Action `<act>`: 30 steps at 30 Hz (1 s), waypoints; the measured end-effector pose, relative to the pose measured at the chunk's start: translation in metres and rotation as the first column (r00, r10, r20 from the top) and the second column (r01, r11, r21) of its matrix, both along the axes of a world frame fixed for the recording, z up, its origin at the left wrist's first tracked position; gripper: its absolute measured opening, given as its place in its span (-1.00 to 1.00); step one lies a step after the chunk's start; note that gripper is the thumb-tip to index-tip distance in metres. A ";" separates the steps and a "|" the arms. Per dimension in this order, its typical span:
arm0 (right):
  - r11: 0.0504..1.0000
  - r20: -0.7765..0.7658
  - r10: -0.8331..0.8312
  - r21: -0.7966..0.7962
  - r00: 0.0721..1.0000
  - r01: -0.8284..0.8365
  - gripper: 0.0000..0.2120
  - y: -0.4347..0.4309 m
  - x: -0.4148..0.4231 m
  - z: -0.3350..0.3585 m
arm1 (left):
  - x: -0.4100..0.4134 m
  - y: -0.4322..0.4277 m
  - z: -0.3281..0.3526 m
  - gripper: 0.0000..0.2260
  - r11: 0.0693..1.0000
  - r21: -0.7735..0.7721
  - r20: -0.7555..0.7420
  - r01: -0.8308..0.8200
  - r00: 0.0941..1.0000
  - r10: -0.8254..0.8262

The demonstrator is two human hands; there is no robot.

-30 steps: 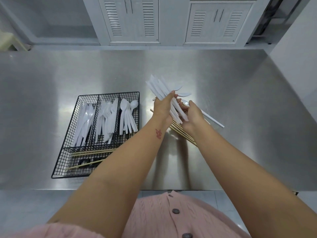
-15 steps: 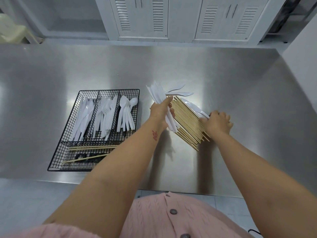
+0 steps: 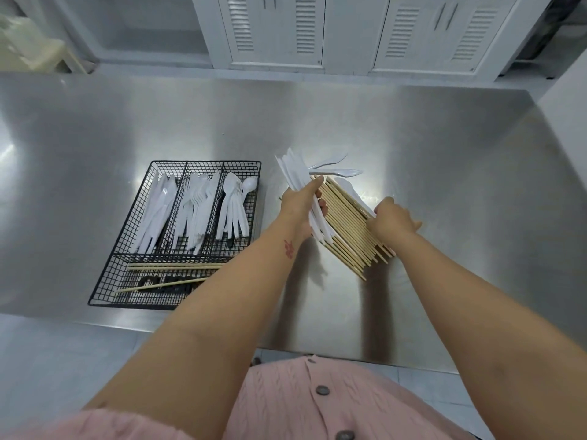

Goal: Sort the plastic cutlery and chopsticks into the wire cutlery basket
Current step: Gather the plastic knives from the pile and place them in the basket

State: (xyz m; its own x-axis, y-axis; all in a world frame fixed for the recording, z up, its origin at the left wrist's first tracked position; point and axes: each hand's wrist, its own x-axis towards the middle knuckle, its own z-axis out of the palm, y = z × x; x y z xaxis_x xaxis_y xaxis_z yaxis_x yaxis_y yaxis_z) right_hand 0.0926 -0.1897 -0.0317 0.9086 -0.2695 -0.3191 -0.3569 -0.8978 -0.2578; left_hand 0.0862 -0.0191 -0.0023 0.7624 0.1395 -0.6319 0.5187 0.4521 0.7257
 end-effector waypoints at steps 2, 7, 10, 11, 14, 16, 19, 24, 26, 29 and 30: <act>1.000 -0.014 0.013 0.008 1.000 -0.013 -0.78 -0.002 0.000 -0.001 | 0.000 0.001 -0.001 -0.74 1.000 0.001 0.010 -0.006 1.000 0.006; 0.993 0.009 -0.017 0.119 1.000 0.016 -0.82 -0.010 -0.006 -0.001 | -0.001 0.005 -0.002 -0.76 1.000 -0.001 0.018 0.000 1.000 0.000; 0.988 0.031 -0.022 0.150 0.999 0.017 -0.85 -0.011 -0.010 0.002 | -0.003 0.007 -0.004 -0.76 1.000 -0.003 0.016 0.006 1.000 -0.006; 0.988 0.031 -0.011 0.154 0.999 0.006 -0.86 -0.012 -0.011 0.003 | -0.003 0.007 -0.004 -0.76 1.000 -0.003 0.016 0.007 1.000 -0.007; 0.983 0.032 0.051 0.175 0.998 -0.055 -0.79 -0.014 -0.017 0.003 | -0.005 0.007 -0.005 -0.77 1.000 -0.005 0.026 0.015 1.000 -0.015; 0.978 0.034 0.078 0.191 0.996 -0.083 -0.76 -0.013 -0.023 0.002 | -0.006 0.008 -0.005 -0.77 1.000 -0.006 0.029 0.027 0.999 -0.027; 0.975 0.046 0.071 0.206 0.996 -0.079 -0.69 -0.012 -0.028 -0.001 | -0.007 0.009 -0.005 -0.78 0.999 -0.007 0.035 0.040 0.999 -0.040; 0.993 0.084 0.091 0.073 0.992 -0.097 -0.58 -0.012 -0.027 -0.004 | -0.007 0.011 -0.005 -0.77 0.999 -0.004 0.048 0.046 0.998 -0.045; 0.993 0.090 0.099 0.048 0.991 -0.104 -0.63 -0.011 -0.026 -0.004 | -0.008 0.012 -0.005 -0.75 0.999 -0.011 0.056 0.045 0.997 -0.044; 0.995 0.111 0.096 0.030 0.989 -0.099 -0.74 -0.009 -0.025 -0.005 | -0.008 0.015 -0.005 -0.74 0.999 -0.005 0.055 0.048 0.997 -0.048; 0.995 0.129 0.096 0.028 0.987 -0.100 -0.76 -0.008 -0.026 -0.005 | -0.008 0.015 -0.006 -0.74 0.999 -0.004 0.056 0.051 0.997 -0.050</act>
State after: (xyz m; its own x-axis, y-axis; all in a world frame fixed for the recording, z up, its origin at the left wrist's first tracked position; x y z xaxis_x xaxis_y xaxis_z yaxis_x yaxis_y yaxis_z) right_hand 0.0670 -0.1981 -0.0370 0.9639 -0.1679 -0.2065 -0.2297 -0.9167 -0.3269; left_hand 0.0784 -0.0039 -0.0082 0.8027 0.0966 -0.5886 0.4996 0.4303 0.7518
